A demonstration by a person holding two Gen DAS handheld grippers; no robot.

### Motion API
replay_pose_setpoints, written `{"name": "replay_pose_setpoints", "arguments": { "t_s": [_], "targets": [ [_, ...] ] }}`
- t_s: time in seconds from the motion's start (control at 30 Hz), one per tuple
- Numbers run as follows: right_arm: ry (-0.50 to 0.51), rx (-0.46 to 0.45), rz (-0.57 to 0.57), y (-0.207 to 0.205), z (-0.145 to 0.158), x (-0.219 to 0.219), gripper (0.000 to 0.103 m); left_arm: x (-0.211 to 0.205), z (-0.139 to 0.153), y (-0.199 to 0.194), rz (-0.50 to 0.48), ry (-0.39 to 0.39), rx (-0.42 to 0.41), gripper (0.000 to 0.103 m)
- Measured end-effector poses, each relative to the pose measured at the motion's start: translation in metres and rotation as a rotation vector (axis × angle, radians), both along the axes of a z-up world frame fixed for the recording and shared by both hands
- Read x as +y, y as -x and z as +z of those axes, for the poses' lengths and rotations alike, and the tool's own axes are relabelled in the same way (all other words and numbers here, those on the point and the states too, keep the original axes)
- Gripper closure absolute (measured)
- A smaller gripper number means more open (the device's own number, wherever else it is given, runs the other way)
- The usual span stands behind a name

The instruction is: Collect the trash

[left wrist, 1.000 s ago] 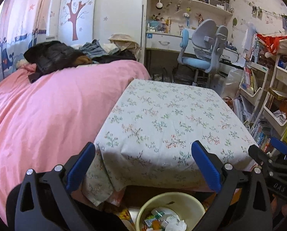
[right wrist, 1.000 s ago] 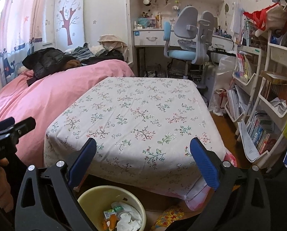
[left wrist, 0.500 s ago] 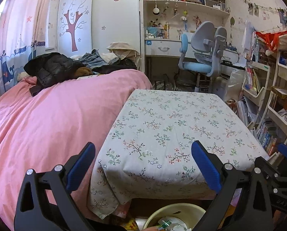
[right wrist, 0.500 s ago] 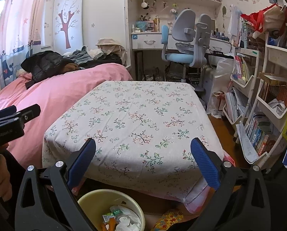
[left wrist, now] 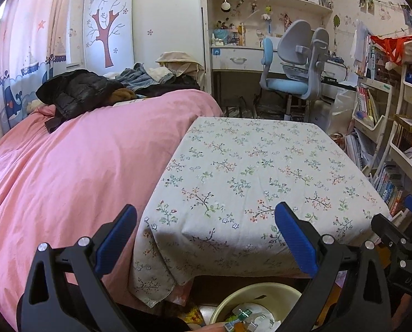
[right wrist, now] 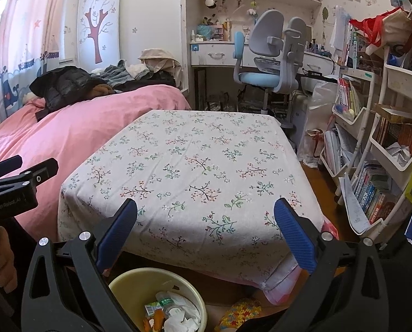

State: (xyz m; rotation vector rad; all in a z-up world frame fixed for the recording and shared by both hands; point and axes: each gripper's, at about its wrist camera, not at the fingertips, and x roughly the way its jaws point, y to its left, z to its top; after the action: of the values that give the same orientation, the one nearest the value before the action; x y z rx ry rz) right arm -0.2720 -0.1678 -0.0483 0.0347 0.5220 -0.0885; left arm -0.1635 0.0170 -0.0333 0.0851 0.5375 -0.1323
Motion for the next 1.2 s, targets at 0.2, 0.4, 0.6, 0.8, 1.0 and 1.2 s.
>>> {"name": "replay_pose_setpoints", "arguments": {
  "t_s": [0.2, 0.4, 0.6, 0.8, 1.0, 1.2],
  "targets": [
    [0.002, 0.004, 0.000, -0.0012, -0.0023, -0.0012, 0.007, -0.0025, -0.0016, -0.0009, -0.002, -0.012, 0.005, 0.008],
    [-0.001, 0.009, -0.006, -0.0026, -0.0057, -0.0044, 0.007, -0.0033, -0.0018, -0.0011, -0.003, -0.018, 0.006, 0.008],
    [-0.003, 0.016, -0.011, -0.0042, -0.0073, -0.0048, 0.007, -0.0029, -0.0024, -0.0008, -0.003, -0.019, 0.007, 0.008],
    [-0.003, 0.017, -0.011, -0.0046, -0.0070, -0.0050, 0.007, -0.0021, -0.0026, -0.0009, 0.000, -0.019, 0.005, 0.008],
    [-0.002, 0.018, -0.011, -0.0048, -0.0070, -0.0052, 0.007, -0.0027, -0.0029, -0.0005, 0.001, -0.030, 0.001, 0.008],
    [-0.002, 0.019, -0.011, -0.0049, -0.0069, -0.0051, 0.007, -0.0023, -0.0023, -0.0003, 0.002, -0.032, -0.004, 0.008]
  ]
}}
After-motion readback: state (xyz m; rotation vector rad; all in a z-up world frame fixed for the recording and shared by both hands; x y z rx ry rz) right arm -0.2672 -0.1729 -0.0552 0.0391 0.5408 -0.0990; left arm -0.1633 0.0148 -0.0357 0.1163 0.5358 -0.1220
